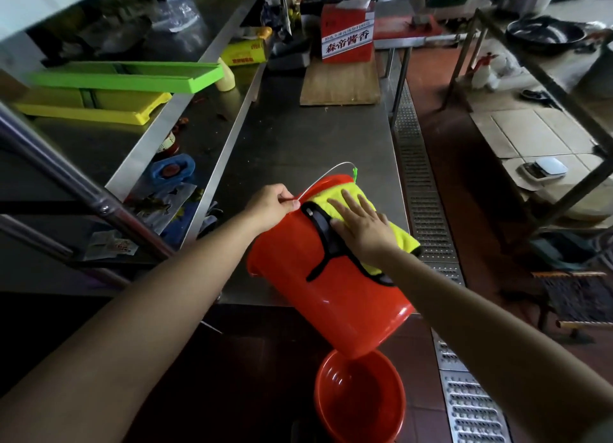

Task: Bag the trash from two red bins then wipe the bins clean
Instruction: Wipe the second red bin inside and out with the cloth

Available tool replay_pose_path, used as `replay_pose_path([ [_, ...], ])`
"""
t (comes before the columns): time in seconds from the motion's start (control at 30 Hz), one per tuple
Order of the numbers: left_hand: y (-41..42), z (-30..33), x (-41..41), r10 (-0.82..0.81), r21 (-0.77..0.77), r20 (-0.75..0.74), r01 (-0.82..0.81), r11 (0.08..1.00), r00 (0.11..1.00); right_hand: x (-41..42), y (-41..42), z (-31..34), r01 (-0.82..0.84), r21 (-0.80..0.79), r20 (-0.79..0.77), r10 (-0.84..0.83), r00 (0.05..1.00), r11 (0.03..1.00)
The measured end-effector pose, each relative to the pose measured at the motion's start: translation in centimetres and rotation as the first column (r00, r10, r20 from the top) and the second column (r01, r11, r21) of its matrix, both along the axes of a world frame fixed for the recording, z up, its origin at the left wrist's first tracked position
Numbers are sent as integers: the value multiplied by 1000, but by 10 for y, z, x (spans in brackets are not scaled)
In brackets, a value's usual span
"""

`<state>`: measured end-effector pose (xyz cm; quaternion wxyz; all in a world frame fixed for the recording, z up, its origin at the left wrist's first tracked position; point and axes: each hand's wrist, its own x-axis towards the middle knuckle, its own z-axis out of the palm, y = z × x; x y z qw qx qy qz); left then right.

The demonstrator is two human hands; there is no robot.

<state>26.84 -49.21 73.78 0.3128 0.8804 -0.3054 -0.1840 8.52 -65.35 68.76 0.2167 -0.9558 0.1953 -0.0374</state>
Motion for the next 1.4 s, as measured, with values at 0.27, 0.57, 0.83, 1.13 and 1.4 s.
replay_pose_path([
  [0.27,-7,1,-1,28,46,89,-32,998,996,21,-13,1,2,21,14,-2,1000,1000],
  [0.57,-19,12,-16,56,87,95,-65,994,994,-113,17,-33,63,-162,66,-53,996,985],
  [0.83,-28,3,-81,-51,44,684,28,999,728,-153,13,-46,218,-37,76,-214,974,975],
  [1.13,8,-95,-257,-380,222,630,312,924,677,-152,-6,-37,198,129,288,-228,930,972],
  [1.4,-28,-111,-277,-307,308,573,147,940,760,-182,-32,-39,365,373,204,-459,865,853],
])
